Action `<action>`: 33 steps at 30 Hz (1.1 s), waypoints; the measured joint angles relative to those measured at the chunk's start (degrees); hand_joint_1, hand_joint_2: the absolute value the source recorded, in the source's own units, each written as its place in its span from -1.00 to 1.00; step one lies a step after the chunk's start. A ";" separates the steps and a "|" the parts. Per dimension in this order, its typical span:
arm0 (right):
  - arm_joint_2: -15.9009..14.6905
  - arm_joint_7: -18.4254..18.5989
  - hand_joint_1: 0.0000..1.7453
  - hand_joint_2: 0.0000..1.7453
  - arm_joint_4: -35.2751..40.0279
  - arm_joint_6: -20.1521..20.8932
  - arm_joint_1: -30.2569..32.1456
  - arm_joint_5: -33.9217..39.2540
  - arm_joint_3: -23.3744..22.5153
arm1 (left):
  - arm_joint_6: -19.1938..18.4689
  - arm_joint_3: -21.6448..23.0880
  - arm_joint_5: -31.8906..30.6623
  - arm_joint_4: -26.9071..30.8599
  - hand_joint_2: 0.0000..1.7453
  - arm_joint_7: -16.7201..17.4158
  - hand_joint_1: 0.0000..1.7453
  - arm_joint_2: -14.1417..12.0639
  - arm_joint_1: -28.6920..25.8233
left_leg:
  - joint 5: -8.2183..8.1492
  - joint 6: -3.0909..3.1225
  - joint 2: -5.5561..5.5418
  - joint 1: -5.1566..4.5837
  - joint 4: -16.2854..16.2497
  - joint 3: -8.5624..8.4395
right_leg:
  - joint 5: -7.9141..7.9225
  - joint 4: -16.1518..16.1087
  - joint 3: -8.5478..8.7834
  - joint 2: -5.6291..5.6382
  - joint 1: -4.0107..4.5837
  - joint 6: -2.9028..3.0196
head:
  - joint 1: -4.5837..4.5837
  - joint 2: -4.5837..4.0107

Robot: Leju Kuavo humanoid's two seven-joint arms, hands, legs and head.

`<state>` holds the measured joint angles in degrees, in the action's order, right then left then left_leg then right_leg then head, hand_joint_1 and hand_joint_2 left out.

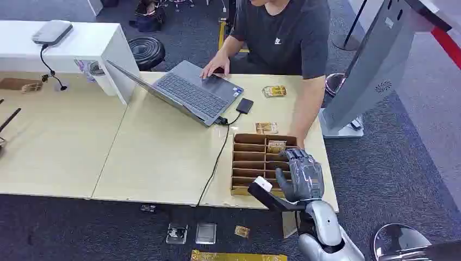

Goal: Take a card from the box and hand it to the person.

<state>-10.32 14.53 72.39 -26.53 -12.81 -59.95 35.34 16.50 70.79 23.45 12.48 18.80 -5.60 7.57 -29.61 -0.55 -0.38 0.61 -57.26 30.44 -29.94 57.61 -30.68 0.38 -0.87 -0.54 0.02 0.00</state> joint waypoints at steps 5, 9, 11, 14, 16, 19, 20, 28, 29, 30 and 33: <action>0.13 -0.11 -0.02 1.00 -0.50 0.00 -0.04 0.13 0.15 | -0.07 0.00 0.00 0.00 1.00 0.04 -1.00 0.00 0.00 | 0.00 0.00 0.00 0.00 0.00 0.00 | 0.00 0.00 0.00 0.00 0.00 0.00 | 0.00 0.00; 0.39 -0.46 -0.06 1.00 -1.20 -0.13 -0.37 0.04 0.42 | -0.04 0.00 0.00 0.00 1.00 0.13 -1.00 0.00 0.00 | 0.00 0.00 0.00 0.00 0.00 0.00 | 0.00 0.00 0.00 0.00 0.00 0.00 | -0.02 0.00; 0.48 -0.63 -0.10 1.00 -1.57 -0.15 -0.55 0.04 0.52 | -0.04 0.00 0.00 0.00 1.00 0.17 -1.00 0.00 0.00 | 0.00 0.00 0.00 0.00 0.00 0.00 | 0.00 0.00 0.00 0.00 0.00 0.00 | 0.00 0.00; 0.63 -0.66 -0.12 1.00 -2.03 -0.22 -0.72 0.04 0.70 | -0.04 0.00 0.00 0.00 1.00 0.17 -1.00 0.00 0.00 | 0.00 0.00 0.00 0.00 0.00 0.01 | 0.00 0.00 0.00 0.00 0.00 0.00 | 0.00 0.00; 0.77 -0.70 -0.08 1.00 -2.40 -0.31 -0.93 0.11 0.79 | -0.07 0.00 -0.02 0.00 1.00 0.22 -1.00 0.00 0.00 | 0.00 0.00 0.00 0.00 0.00 0.01 | 0.00 0.00 0.00 0.00 0.00 0.00 | 0.02 0.00; 0.90 -0.85 -0.06 1.00 -3.00 -0.48 -1.31 0.22 0.90 | -0.07 0.00 -0.04 0.00 1.00 0.26 -1.00 0.00 0.00 | 0.00 0.00 0.00 0.00 0.00 0.01 | 0.00 0.00 0.00 0.00 0.00 0.00 | 0.00 0.00; 0.94 -0.90 -0.12 1.00 -3.19 -0.48 -1.39 0.22 0.92 | -0.07 0.00 -0.04 0.00 1.00 0.31 -1.00 0.00 0.00 | 0.00 0.00 0.00 0.00 0.00 0.01 | 0.00 0.00 0.00 0.00 0.00 0.00 | 0.02 0.00; 1.53 -1.33 0.28 1.00 -4.70 -0.57 -1.84 0.61 1.18 | -0.07 0.00 -0.11 0.00 1.00 0.39 -1.00 0.00 0.01 | 0.00 0.00 0.00 0.00 0.00 0.00 | 0.00 0.00 0.00 0.00 0.00 0.00 | 0.00 0.00; 1.66 -1.35 1.00 1.00 -4.92 -0.57 -1.93 0.66 1.20 | -0.07 0.00 -0.13 0.02 1.00 0.39 -1.00 0.00 0.01 | 0.00 0.00 0.00 0.00 0.00 0.00 | 0.00 0.00 0.00 0.00 0.00 0.00 | 0.00 0.00; 1.71 -1.40 1.00 1.00 -5.14 -0.59 -2.02 0.68 1.20 | -0.07 0.00 -0.20 0.00 1.00 0.42 -1.00 0.00 0.01 | 0.00 0.00 0.00 0.00 0.00 0.00 | 0.00 0.00 0.00 0.00 0.00 0.00 | 0.00 0.00; 1.88 -1.81 1.00 1.00 -5.77 -0.57 -2.18 1.16 1.29 | -0.07 0.00 -0.24 0.02 1.00 0.42 -1.00 0.00 0.00 | 0.00 0.00 0.00 0.00 0.00 0.01 | 0.00 0.00 0.00 0.00 0.00 0.00 | 0.02 0.00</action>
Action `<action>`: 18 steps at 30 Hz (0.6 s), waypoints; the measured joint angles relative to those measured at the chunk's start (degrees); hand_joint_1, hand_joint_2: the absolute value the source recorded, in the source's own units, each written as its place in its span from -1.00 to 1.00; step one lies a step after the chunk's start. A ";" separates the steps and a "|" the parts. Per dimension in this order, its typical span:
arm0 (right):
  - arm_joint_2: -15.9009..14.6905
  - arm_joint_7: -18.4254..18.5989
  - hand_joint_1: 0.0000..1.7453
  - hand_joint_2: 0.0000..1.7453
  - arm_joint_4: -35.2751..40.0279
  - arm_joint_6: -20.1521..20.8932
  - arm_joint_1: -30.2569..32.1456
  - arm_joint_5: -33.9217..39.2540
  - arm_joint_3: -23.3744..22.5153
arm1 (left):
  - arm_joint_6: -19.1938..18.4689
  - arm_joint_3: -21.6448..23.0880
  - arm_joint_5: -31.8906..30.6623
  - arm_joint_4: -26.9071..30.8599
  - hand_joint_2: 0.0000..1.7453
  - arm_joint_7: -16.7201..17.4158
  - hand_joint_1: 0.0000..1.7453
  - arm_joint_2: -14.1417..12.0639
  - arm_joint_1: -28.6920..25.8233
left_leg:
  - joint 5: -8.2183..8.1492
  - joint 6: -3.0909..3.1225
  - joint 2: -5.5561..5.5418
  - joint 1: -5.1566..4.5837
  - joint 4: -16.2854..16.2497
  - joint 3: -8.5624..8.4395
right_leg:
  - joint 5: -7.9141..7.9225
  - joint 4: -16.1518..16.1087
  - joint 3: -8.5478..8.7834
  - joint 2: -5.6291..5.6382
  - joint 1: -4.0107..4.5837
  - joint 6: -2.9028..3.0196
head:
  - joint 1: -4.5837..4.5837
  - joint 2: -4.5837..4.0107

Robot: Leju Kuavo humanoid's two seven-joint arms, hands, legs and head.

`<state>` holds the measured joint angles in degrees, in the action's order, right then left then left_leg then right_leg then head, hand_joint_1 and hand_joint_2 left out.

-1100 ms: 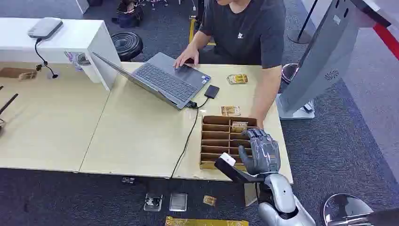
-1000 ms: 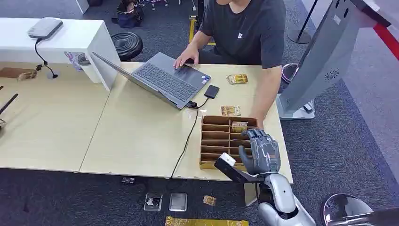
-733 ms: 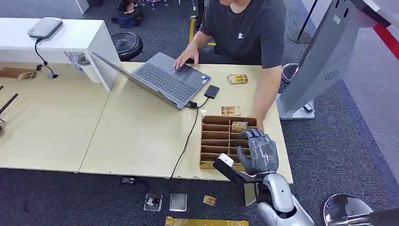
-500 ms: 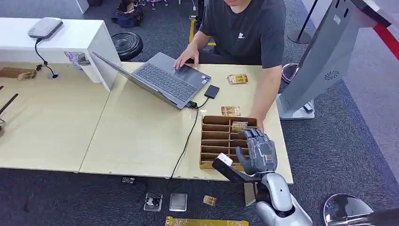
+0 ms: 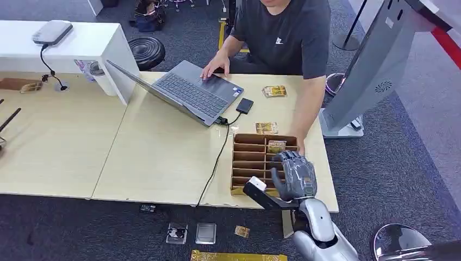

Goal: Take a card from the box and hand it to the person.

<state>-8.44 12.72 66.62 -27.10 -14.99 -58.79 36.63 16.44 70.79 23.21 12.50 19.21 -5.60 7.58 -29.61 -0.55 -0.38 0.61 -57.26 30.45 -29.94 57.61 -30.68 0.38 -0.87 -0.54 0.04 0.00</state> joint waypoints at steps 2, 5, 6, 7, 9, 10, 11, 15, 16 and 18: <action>0.15 -0.13 0.96 1.00 -0.46 -0.17 -0.22 0.00 0.00 | 0.00 0.00 -0.04 -0.02 1.00 0.00 -1.00 0.00 0.00 | 0.00 0.00 0.00 0.00 0.00 -0.01 | 0.00 0.00 0.00 0.00 0.00 0.00 | 0.00 0.00; 0.39 -0.39 0.88 1.00 -1.02 -0.52 -0.81 0.02 0.00 | 0.00 0.00 -0.07 0.00 1.00 -0.02 -1.00 0.00 0.00 | 0.00 0.00 0.00 0.00 0.00 -0.01 | 0.00 0.00 0.00 0.00 0.00 0.00 | -0.02 0.00; 0.42 -0.44 0.90 1.00 -1.11 -0.55 -0.95 0.04 0.00 | 0.00 0.00 -0.07 0.00 1.00 0.00 -1.00 0.00 0.01 | 0.00 0.00 0.00 0.00 0.00 -0.01 | 0.00 0.00 0.00 0.00 0.00 0.00 | -0.04 0.00; 0.42 -0.52 0.88 1.00 -1.31 -0.61 -1.05 0.07 0.02 | 0.00 0.00 -0.07 -0.02 1.00 0.00 -1.00 0.00 0.00 | 0.00 0.00 0.00 0.00 0.00 -0.01 | 0.00 0.00 0.00 0.00 0.00 0.00 | 0.00 0.00; 0.46 -0.55 0.88 1.00 -1.61 -0.72 -1.16 0.09 0.00 | 0.00 0.00 -0.09 0.00 1.00 0.00 -1.00 0.00 0.01 | 0.00 0.00 0.00 0.00 0.00 -0.01 | 0.00 0.00 0.00 0.00 0.00 0.00 | 0.00 0.00; 0.59 -0.57 0.86 1.00 -1.77 -0.83 -1.22 0.11 0.02 | 0.00 0.00 -0.13 -0.02 1.00 0.00 -1.00 0.00 0.01 | 0.00 0.00 0.00 0.00 0.00 -0.01 | 0.00 0.00 0.00 0.00 0.00 0.00 | 0.00 0.00; 0.63 -0.57 0.88 1.00 -1.92 -0.92 -1.30 0.15 0.00 | 0.00 0.00 -0.17 -0.02 1.00 -0.02 -1.00 0.00 0.01 | 0.00 0.00 0.00 0.00 0.00 -0.01 | 0.00 0.00 0.00 0.00 0.00 0.00 | 0.00 0.00; 0.92 -0.61 0.84 1.00 -2.75 -1.11 -1.61 0.44 0.00 | 0.00 0.00 -0.31 -0.02 1.00 -0.02 -1.00 0.02 0.01 | 0.00 0.00 0.00 0.00 0.00 -0.02 | -0.01 0.00 0.00 0.00 0.00 0.00 | -0.02 0.00; 0.92 -0.63 0.84 1.00 -2.84 -1.16 -1.65 0.55 0.00 | 0.00 0.00 -0.31 -0.02 1.00 -0.02 -1.00 0.02 0.01 | 0.00 0.00 0.00 0.00 0.00 -0.02 | 0.00 0.00 0.00 0.00 0.00 0.00 | -0.02 0.00; 0.98 -0.66 0.86 1.00 -3.02 -1.29 -1.74 0.52 0.02 | 0.00 0.00 -0.31 0.00 1.00 0.00 -1.00 0.04 0.01 | 0.00 0.00 0.00 0.00 0.00 -0.02 | 0.00 0.00 0.01 0.00 0.00 0.00 | 0.00 0.00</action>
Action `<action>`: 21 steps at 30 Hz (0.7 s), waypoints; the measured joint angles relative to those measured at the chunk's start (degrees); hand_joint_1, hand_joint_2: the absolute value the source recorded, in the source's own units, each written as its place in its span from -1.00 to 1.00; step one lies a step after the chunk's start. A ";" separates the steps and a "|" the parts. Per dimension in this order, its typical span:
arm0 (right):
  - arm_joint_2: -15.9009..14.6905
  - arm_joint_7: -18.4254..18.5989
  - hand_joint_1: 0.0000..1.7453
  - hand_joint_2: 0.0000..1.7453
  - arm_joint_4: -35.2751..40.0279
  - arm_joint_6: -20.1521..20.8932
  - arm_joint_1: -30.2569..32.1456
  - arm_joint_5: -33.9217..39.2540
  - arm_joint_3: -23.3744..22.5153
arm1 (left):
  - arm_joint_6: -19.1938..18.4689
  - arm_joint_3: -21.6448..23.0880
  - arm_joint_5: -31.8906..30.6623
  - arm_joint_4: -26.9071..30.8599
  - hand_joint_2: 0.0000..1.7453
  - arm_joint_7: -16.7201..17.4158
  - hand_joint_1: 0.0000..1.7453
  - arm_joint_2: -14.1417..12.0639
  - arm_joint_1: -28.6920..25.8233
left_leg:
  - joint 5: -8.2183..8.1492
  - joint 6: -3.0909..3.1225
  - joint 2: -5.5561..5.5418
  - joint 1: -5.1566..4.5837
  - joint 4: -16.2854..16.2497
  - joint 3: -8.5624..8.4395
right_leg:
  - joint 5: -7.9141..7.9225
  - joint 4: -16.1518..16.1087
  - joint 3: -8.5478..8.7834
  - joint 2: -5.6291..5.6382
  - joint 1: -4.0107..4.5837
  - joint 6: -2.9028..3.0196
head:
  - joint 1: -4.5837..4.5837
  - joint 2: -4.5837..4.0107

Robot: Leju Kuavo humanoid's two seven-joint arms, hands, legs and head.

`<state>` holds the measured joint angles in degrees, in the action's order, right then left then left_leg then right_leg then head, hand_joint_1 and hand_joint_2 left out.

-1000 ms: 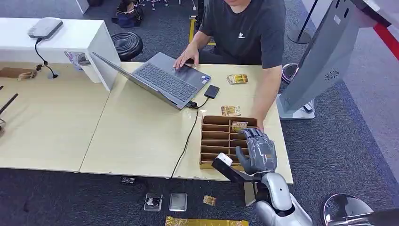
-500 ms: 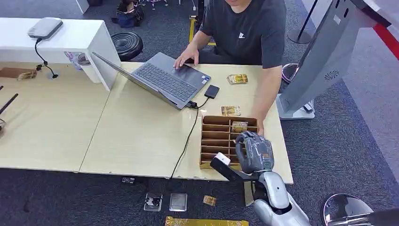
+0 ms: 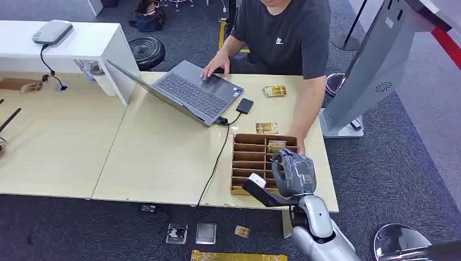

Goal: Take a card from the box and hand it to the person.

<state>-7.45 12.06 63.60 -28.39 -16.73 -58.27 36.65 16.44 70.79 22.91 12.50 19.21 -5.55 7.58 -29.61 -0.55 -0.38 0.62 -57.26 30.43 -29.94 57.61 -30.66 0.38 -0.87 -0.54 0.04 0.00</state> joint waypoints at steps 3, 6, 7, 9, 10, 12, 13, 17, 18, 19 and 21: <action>0.07 0.07 0.82 1.00 -0.02 -0.33 -0.02 -0.26 0.00 | 0.00 0.00 0.00 0.00 1.00 0.00 -1.00 0.02 0.00 | 0.00 0.00 0.00 0.00 0.00 -0.01 | 0.00 0.00 0.00 0.00 0.00 0.00 | 0.00 0.00; 0.07 0.48 0.78 1.00 0.48 -0.44 -0.02 -1.03 -0.02 | 0.02 0.00 0.00 -0.02 1.00 -0.02 -1.00 0.02 -0.01 | 0.00 0.00 0.01 0.00 0.00 -0.02 | 0.00 0.00 0.00 0.01 0.00 0.00 | 0.02 0.00; 0.07 0.68 0.76 1.00 0.81 -0.46 -0.01 -1.16 -0.04 | 0.04 0.00 0.00 -0.02 1.00 -0.02 -1.00 0.02 0.00 | 0.00 0.00 0.01 0.00 0.00 -0.02 | 0.00 0.00 0.00 0.01 0.00 0.00 | 0.00 0.00; -0.04 1.16 0.76 1.00 1.64 -0.46 0.07 -1.79 -0.09 | 0.04 0.00 0.00 0.00 1.00 -0.02 -1.00 0.02 -0.02 | 0.00 0.00 0.01 0.00 0.00 -0.02 | 0.00 0.00 0.00 0.01 0.00 0.00 | -0.02 0.00; -0.13 1.27 0.74 1.00 2.23 -0.41 0.16 -1.95 -0.11 | 0.04 0.00 0.00 -0.02 1.00 -0.02 -1.00 0.02 -0.03 | 0.00 0.00 0.01 0.00 0.00 -0.02 | 0.00 0.00 0.00 0.01 0.00 0.00 | 0.00 0.00; -0.33 1.68 0.70 1.00 3.70 -0.33 0.54 -2.43 -0.11 | 0.04 0.00 0.00 0.00 1.00 -0.02 -1.00 0.02 -0.02 | 0.00 0.00 0.00 0.00 0.00 -0.01 | 0.00 0.00 0.00 0.01 0.00 0.00 | -0.02 0.00; -0.44 1.84 0.70 1.00 4.46 -0.28 0.76 -2.78 -0.13 | 0.04 0.00 0.00 -0.02 1.00 -0.07 -1.00 0.02 -0.03 | 0.00 0.00 0.00 0.00 0.00 -0.01 | 0.00 0.00 -0.01 0.01 0.00 0.00 | -0.04 0.00; -1.09 2.32 0.66 1.00 7.95 0.26 1.16 -3.84 -0.18 | 0.11 0.00 0.00 -0.02 1.00 -0.24 -1.00 0.02 -0.03 | 0.00 0.00 0.01 0.00 0.00 -0.01 | 0.00 0.00 -0.01 0.01 0.00 0.00 | -0.07 0.00; -1.22 2.34 0.66 1.00 8.81 0.28 1.24 -4.09 -0.18 | 0.13 -0.02 0.00 -0.02 1.00 -0.28 -1.00 0.02 -0.04 | 0.00 0.00 0.02 0.00 0.00 0.00 | 0.00 0.00 -0.01 0.01 0.00 0.00 | -0.04 0.00; -1.36 2.36 0.66 1.00 9.75 0.35 1.33 -4.15 -0.20 | 0.15 -0.02 0.00 -0.02 1.00 -0.33 -1.00 0.02 -0.06 | 0.00 0.00 0.01 0.00 0.00 -0.01 | 0.00 0.00 -0.01 0.01 0.00 0.00 | -0.02 0.00; -1.66 2.40 0.62 1.00 11.45 0.46 1.44 -4.39 -0.17 | 0.20 -0.04 0.02 -0.02 1.00 -0.42 -1.00 0.02 -0.06 | 0.00 0.00 0.01 0.00 0.00 -0.01 | 0.00 0.00 -0.01 0.01 0.00 0.00 | 0.00 0.00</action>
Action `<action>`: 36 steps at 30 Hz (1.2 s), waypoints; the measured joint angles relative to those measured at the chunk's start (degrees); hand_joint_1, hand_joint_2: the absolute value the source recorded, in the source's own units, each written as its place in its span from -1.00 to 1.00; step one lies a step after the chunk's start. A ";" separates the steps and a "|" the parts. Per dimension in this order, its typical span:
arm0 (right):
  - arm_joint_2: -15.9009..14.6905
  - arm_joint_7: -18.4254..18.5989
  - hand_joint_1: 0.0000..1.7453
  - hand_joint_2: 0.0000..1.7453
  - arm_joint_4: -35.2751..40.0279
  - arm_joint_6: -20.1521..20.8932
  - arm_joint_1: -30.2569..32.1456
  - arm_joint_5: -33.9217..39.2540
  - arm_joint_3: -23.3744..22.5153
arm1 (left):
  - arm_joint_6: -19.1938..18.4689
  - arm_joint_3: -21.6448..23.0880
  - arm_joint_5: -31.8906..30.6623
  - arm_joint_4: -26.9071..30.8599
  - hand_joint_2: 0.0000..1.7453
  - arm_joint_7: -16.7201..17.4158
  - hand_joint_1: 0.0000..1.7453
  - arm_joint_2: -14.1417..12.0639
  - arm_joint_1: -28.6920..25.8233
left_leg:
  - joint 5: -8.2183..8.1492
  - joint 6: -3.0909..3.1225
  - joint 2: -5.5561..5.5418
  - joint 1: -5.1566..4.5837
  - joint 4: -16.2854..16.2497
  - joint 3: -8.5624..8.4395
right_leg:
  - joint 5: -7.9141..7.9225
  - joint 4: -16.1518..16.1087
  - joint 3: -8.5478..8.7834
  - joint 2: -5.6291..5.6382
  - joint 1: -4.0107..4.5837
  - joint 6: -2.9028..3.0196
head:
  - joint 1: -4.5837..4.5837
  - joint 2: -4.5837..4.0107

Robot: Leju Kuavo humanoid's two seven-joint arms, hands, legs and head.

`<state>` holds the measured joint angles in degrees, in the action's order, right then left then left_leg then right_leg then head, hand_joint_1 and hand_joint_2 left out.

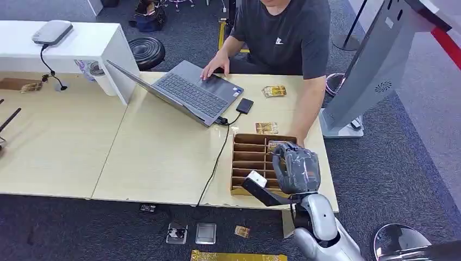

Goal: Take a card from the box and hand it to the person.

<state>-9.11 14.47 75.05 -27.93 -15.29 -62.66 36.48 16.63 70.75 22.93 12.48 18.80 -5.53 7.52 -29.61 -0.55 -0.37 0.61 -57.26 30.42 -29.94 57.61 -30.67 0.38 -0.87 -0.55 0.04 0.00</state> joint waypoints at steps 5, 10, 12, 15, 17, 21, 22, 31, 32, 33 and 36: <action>-0.55 0.42 0.58 1.00 3.33 0.26 0.03 -0.74 0.00 | 0.00 -0.07 0.02 0.02 1.00 -0.11 -1.00 0.00 0.00 | 0.00 0.00 0.00 0.00 0.00 0.00 | 0.00 0.00 0.00 0.00 0.00 0.00 | 0.00 0.00; -1.01 0.59 0.56 1.00 5.40 0.22 0.01 -1.16 -0.02 | 0.07 -0.09 0.09 0.00 1.00 -0.11 -1.00 0.00 -0.01 | 0.00 0.00 0.00 0.00 0.00 0.00 | 0.00 0.00 0.00 0.00 0.00 0.00 | -0.02 0.00; -1.14 0.61 0.60 1.00 6.00 0.22 -0.01 -1.16 -0.02 | 0.11 -0.09 0.09 0.00 1.00 -0.17 -1.00 0.00 0.00 | 0.00 0.00 0.00 0.00 0.00 0.00 | 0.00 0.00 0.00 0.00 0.00 0.00 | -0.02 0.00; -1.29 -0.17 0.60 1.00 6.43 0.11 -0.33 0.52 -0.02 | 0.15 -0.09 0.09 0.00 1.00 -0.26 -1.00 0.02 0.00 | 0.00 0.00 0.00 0.00 0.00 0.01 | 0.00 0.00 0.00 0.00 0.00 0.00 | -0.02 0.00; -1.29 -1.35 0.60 1.00 6.37 -0.15 -0.83 1.81 0.00 | 0.17 -0.09 0.00 0.02 1.00 -0.50 -1.00 0.02 0.00 | 0.00 0.00 0.00 0.00 0.00 0.01 | 0.00 0.00 0.00 0.00 0.00 0.00 | -0.02 0.00; -0.70 -4.92 0.66 1.00 3.74 -1.64 -3.33 4.70 0.26 | 0.17 -0.07 -0.37 0.00 1.00 -0.98 -1.00 0.24 0.05 | 0.00 0.00 -0.01 0.00 0.00 0.02 | 0.00 0.01 0.02 0.00 0.00 0.00 | 0.00 0.00; -0.37 -5.77 0.64 1.00 2.73 -2.01 -3.97 5.44 0.28 | 0.17 -0.07 -0.44 0.00 1.00 -1.05 -1.00 0.26 0.08 | 0.01 0.00 -0.01 0.00 0.00 0.03 | 0.00 0.01 0.03 0.00 0.00 0.00 | -0.02 0.00; 5.05 -14.62 0.92 1.00 -14.36 -5.29 -13.23 12.90 1.88 | -0.13 0.07 -1.73 0.00 1.00 -1.62 -1.00 0.57 0.31 | 0.01 0.00 -0.02 0.00 0.00 0.05 | 0.00 0.04 0.01 -0.01 0.00 0.00 | -0.04 0.00; 5.58 -15.13 1.00 1.00 -16.29 -5.51 -14.32 13.60 2.08 | -0.20 0.11 -1.77 0.00 1.00 -1.68 -1.00 0.57 0.33 | 0.01 0.00 -0.02 0.00 0.00 0.05 | 0.00 0.04 0.01 -0.01 0.00 0.00 | 0.00 0.00; 6.38 -15.65 0.94 1.00 -18.87 -5.88 -15.40 14.34 2.25 | -0.20 0.15 -1.83 0.00 1.00 -1.79 -1.00 0.57 0.35 | 0.01 0.00 -0.02 0.00 0.00 0.05 | 0.00 0.04 0.00 -0.01 0.00 0.00 | 0.00 0.00; 8.10 -16.52 0.94 1.00 -25.46 -6.93 -18.12 15.66 2.71 | -0.22 0.48 -1.90 0.00 1.00 -2.03 -1.00 0.57 0.40 | 0.01 0.00 -0.02 0.00 0.00 0.05 | 0.00 0.04 -0.01 -0.01 0.00 0.00 | 0.02 0.00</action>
<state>-1.01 -2.05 49.60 -34.86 -33.41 -47.00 39.19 16.42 71.23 21.03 12.48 16.76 -4.96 7.92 -29.60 -0.55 -0.39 0.62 -57.26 30.47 -29.94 57.65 -30.68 0.38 -0.87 -0.54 0.07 0.00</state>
